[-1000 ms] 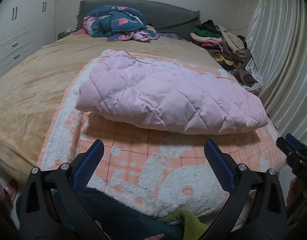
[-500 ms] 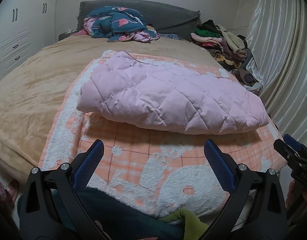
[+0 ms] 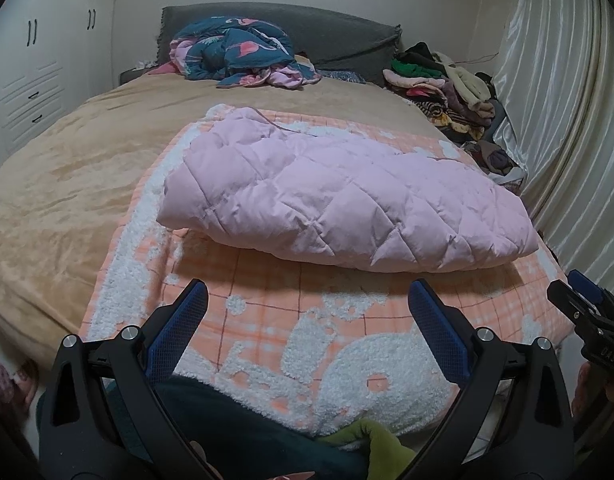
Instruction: Fold large clothes
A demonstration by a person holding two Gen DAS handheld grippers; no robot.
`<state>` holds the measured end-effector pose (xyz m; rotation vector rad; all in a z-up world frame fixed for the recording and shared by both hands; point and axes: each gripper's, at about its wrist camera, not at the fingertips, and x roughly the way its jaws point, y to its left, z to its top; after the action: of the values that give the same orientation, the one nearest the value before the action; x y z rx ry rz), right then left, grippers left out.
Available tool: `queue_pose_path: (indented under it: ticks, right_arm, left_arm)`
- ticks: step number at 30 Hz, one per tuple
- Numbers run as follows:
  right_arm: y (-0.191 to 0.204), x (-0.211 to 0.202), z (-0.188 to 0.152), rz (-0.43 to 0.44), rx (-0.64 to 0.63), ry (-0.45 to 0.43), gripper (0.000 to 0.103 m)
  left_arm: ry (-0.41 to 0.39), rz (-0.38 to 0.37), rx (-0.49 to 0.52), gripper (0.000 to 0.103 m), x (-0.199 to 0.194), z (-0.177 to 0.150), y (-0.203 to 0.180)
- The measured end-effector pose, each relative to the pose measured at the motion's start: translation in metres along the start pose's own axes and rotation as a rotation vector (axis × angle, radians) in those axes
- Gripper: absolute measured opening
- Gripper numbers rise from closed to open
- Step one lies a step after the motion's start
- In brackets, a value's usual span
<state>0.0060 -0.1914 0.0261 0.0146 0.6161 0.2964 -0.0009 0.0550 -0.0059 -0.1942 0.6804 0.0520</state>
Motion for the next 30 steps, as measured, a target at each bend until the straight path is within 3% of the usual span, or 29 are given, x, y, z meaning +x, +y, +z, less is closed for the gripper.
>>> queue_pose_path:
  ticks: [30]
  right_arm:
    - [0.0029, -0.0016, 0.0031, 0.001, -0.005, -0.005, 0.099]
  left_arm:
    - [-0.008, 0.003, 0.006, 0.094, -0.0026, 0.0032, 0.001]
